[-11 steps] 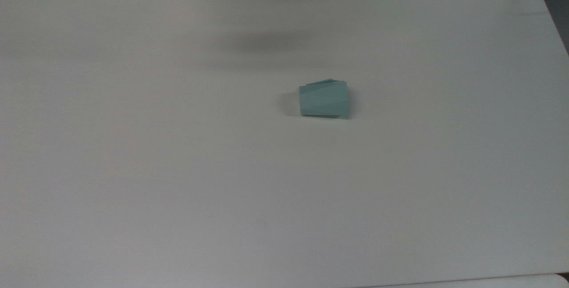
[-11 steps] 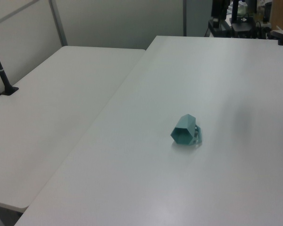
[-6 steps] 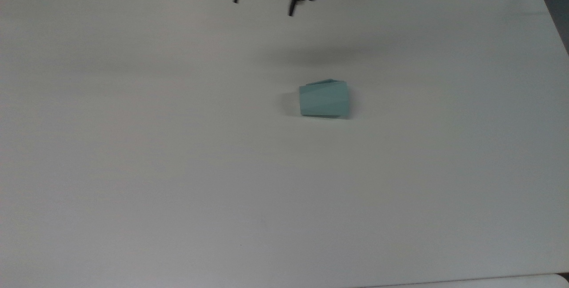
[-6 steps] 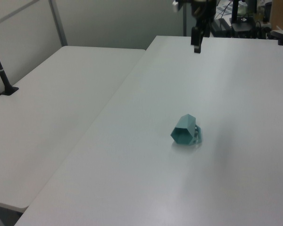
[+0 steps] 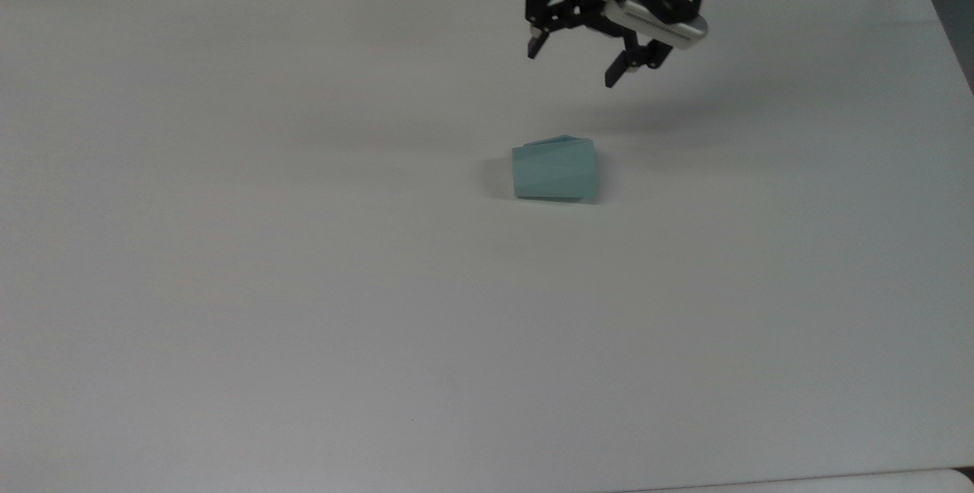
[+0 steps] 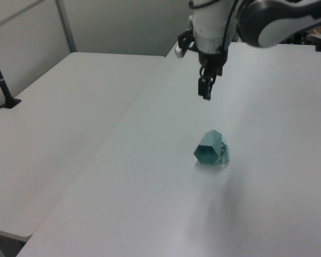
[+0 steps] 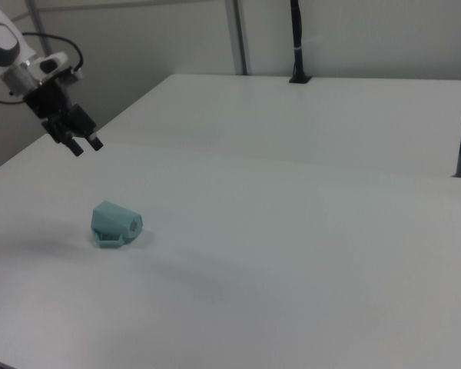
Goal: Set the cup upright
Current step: 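Move the open gripper toward the teal cup lying on its side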
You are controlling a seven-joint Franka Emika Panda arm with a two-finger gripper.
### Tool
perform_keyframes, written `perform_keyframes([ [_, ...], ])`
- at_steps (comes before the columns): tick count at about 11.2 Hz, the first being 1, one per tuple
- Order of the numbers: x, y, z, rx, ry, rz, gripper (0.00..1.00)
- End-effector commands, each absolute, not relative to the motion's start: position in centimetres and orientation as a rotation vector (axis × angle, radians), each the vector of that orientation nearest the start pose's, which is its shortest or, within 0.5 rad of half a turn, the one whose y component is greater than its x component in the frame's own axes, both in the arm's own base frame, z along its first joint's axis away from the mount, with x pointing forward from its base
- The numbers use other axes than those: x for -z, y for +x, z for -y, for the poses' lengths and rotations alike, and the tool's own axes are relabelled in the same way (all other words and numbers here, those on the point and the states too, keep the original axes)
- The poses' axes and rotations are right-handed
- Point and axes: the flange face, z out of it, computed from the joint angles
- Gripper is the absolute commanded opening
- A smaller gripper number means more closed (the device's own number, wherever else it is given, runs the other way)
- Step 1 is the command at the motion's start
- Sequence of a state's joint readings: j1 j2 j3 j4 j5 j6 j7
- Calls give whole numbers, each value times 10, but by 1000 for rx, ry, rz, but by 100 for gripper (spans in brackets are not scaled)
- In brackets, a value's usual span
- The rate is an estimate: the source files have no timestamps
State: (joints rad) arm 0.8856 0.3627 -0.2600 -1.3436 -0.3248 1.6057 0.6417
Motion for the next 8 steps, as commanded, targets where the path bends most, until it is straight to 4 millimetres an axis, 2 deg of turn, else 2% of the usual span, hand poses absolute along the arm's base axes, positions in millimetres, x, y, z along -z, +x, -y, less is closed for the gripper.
perform_keyframes([
  [1,-498,533,-424,434,-3593,75,100],
  [3,-473,523,-447,516,-3664,154,100],
  [5,-462,515,-458,581,-3693,179,100],
  [8,-420,504,-483,715,-3758,269,100],
])
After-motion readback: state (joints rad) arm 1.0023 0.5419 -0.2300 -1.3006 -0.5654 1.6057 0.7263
